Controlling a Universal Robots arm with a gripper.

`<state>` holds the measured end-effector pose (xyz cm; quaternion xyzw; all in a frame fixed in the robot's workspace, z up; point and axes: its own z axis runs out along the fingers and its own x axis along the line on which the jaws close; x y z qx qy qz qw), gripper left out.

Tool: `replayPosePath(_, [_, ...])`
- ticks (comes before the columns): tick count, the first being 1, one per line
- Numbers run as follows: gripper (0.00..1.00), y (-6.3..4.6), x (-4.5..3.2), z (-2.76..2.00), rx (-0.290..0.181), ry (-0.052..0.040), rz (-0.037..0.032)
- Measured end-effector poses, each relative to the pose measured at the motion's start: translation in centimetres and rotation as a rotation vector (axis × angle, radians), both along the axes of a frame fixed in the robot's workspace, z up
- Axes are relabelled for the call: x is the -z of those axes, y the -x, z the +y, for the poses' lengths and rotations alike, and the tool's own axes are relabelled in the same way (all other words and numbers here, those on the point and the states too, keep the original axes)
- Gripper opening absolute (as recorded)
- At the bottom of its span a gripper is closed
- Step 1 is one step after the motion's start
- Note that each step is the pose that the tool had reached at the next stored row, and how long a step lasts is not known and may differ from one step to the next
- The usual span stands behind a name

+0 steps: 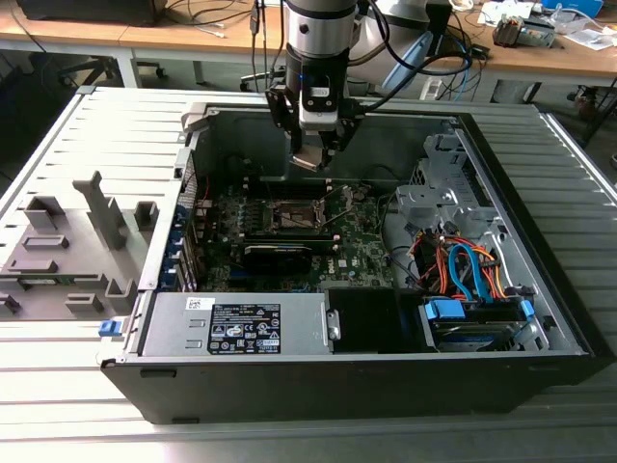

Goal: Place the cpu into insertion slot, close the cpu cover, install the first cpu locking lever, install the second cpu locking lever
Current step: 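Place the cpu into insertion slot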

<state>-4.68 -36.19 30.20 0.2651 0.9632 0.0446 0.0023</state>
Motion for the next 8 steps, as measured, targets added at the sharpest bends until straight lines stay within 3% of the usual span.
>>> replayPosePath(8, [0.54,0.00,0.00,0.00,0.023,0.0000,0.0000])
